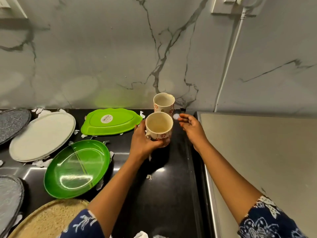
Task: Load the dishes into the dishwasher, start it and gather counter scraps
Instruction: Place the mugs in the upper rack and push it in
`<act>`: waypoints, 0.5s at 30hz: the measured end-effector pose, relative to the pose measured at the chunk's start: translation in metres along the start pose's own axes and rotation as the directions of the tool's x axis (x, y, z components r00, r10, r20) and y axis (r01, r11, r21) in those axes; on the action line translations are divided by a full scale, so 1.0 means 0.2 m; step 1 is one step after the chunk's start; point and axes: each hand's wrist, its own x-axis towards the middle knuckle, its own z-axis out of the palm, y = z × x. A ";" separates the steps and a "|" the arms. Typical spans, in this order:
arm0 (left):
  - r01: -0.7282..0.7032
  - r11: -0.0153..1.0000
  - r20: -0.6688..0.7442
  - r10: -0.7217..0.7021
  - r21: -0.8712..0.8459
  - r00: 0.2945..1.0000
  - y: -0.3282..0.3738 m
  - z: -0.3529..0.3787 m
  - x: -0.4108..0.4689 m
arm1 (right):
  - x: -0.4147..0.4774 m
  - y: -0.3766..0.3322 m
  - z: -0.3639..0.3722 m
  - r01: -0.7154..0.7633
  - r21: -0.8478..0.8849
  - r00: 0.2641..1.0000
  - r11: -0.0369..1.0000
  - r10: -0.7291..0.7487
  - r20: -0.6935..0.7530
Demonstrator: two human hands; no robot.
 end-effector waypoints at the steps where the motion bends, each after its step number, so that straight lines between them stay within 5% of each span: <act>1: 0.013 0.999 -0.035 -0.015 -0.041 0.999 0.02 -0.03 0.00 | 0.04 -0.01 0.02 0.003 -0.020 1.000 1.000 -0.003 -0.004; 6: 0.070 0.992 -0.181 -0.089 -0.106 0.980 0.05 -0.24 0.05 | 0.23 -0.04 0.16 -0.006 -0.186 0.999 0.982 0.012 0.032; 15: 0.102 0.991 -0.275 -0.122 -0.087 0.954 0.00 -0.39 0.01 | 0.32 -0.06 0.32 0.097 -0.159 0.986 0.983 -0.117 -0.122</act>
